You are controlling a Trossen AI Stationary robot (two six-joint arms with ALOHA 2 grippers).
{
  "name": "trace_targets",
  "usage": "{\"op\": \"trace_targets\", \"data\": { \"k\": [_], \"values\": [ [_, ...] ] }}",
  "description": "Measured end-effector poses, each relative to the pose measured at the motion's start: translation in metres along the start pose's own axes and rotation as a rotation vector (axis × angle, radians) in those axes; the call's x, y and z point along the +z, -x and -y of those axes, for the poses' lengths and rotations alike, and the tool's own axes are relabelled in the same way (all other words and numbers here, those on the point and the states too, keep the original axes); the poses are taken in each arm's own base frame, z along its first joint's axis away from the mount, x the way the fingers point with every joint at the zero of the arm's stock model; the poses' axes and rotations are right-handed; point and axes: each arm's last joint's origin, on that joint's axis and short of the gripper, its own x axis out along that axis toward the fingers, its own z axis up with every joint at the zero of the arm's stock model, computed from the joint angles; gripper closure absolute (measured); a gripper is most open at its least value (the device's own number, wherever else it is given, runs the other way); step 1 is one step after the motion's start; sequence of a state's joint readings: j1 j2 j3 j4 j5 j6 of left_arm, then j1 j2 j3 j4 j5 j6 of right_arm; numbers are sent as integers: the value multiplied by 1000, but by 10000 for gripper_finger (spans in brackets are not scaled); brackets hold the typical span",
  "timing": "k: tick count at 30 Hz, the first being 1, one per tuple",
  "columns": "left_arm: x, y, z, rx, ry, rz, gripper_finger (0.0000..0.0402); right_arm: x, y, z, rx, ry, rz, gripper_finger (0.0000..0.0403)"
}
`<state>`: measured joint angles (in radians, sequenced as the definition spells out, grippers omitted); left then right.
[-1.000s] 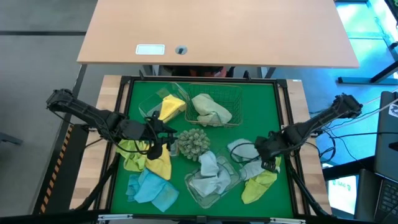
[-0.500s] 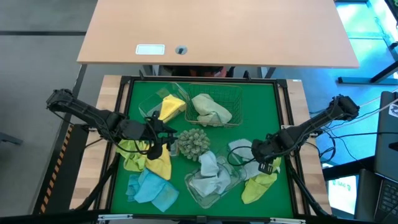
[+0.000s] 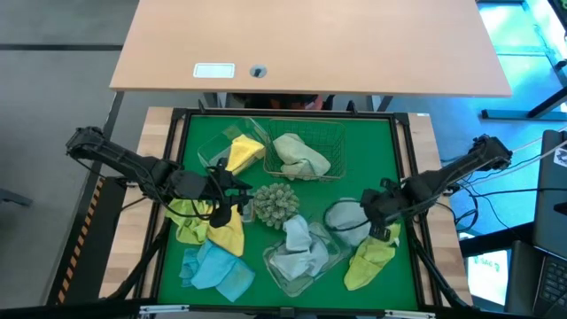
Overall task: Sort microfiber towel by color & place in baskets
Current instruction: Put the right light blue microfiber towel into the bottom transparent bin
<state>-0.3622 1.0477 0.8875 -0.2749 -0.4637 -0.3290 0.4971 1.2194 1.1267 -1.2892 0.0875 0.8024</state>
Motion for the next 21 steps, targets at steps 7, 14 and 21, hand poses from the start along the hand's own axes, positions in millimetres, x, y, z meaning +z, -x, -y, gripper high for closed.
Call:
{"op": "trace_targets", "data": {
  "k": [7,14,21],
  "values": [
    [0,0,0,0,0,0,273,16,68,3,-83,13,297,394],
    [0,0,0,0,0,0,273,34,120,-5,20,174,611,398],
    [0,0,0,0,0,0,273,47,133,-23,193,396,739,399]
  ]
}}
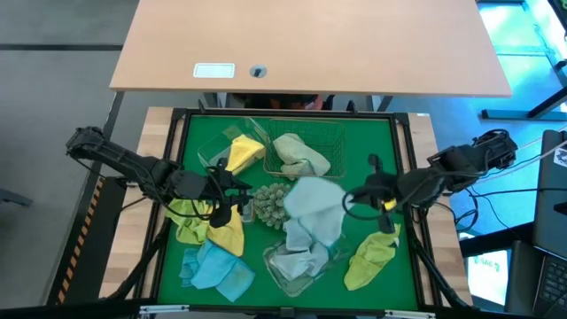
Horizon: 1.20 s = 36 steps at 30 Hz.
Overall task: Sort microfiber towel by color & place in baskets
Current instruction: Put the right light blue microfiber towel into the bottom transparent bin
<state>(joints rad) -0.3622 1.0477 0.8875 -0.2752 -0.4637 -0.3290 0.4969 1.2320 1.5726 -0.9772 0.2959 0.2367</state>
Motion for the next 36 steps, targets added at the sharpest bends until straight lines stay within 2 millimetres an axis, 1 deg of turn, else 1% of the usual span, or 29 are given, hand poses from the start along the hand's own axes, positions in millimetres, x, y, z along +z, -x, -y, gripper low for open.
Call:
{"op": "trace_targets", "data": {
  "k": [6,11,20,30,36],
  "values": [
    [0,0,0,0,0,0,273,5,-25,-13,134,87,-24,398],
    [0,0,0,0,0,0,273,2,-61,-24,124,135,-117,399],
    [0,0,0,0,0,0,273,-16,-123,-40,128,213,-307,399],
    [0,0,0,-1,0,0,273,-36,-173,-51,108,260,-441,395],
    [0,0,0,-1,0,-1,273,-52,-205,-57,94,292,-528,394]
  ]
}}
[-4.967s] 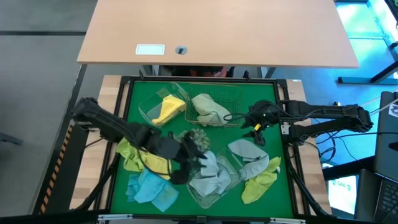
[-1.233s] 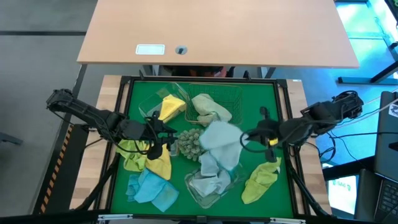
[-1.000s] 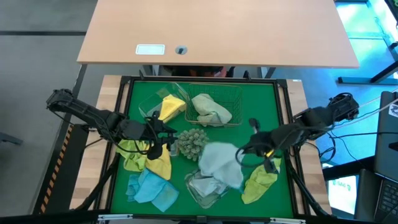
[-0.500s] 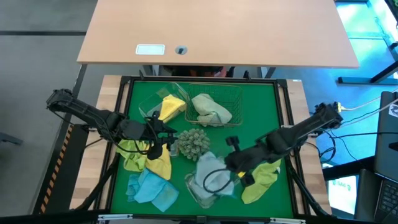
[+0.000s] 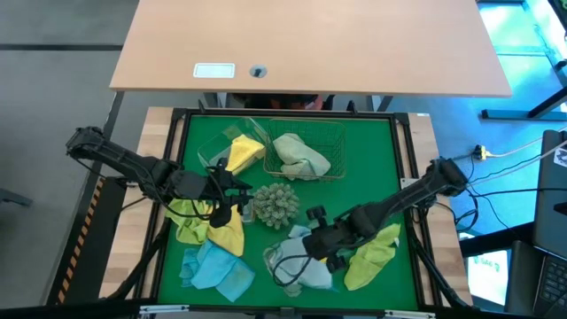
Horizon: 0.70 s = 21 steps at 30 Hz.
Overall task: Sort microfiber towel by color & place in baskets
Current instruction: Put the right light blue microfiber towel into the bottom transparent bin
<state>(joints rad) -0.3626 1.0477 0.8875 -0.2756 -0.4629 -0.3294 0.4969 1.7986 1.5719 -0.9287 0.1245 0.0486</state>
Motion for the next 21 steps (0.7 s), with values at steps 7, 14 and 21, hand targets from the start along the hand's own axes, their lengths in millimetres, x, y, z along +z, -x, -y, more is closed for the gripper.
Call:
{"op": "trace_targets", "data": {
  "k": [7,14,21],
  "values": [
    [0,0,0,0,0,0,273,-1,-40,0,16,0,-106,394],
    [0,0,0,0,0,0,273,-5,-63,24,5,-57,-189,394],
    [0,0,0,0,-1,-1,273,-9,-69,55,-1,-103,-222,394]
  ]
}}
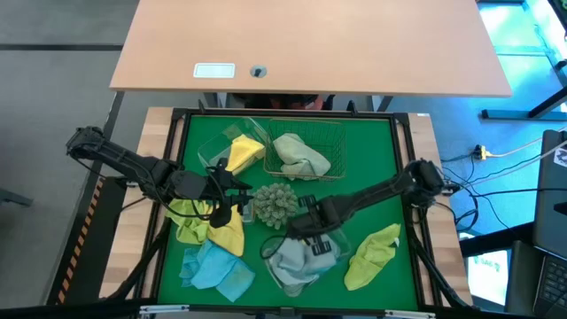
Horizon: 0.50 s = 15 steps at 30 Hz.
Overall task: Sort microfiber towel by color & place in baskets
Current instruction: Put the right light blue microfiber towel into the bottom transparent bin
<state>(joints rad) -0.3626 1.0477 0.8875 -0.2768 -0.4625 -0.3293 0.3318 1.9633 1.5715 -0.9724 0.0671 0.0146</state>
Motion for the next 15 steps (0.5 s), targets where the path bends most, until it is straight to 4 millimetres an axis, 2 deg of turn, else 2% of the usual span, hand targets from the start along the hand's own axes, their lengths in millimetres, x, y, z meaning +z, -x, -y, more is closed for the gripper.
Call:
{"op": "trace_targets", "data": {
  "k": [5,15],
  "values": [
    [0,0,0,0,0,0,273,-1,-1,15,-8,-14,-7,394],
    [0,0,1,-15,0,-5,273,-1,-1,14,10,6,-9,387]
  ]
}}
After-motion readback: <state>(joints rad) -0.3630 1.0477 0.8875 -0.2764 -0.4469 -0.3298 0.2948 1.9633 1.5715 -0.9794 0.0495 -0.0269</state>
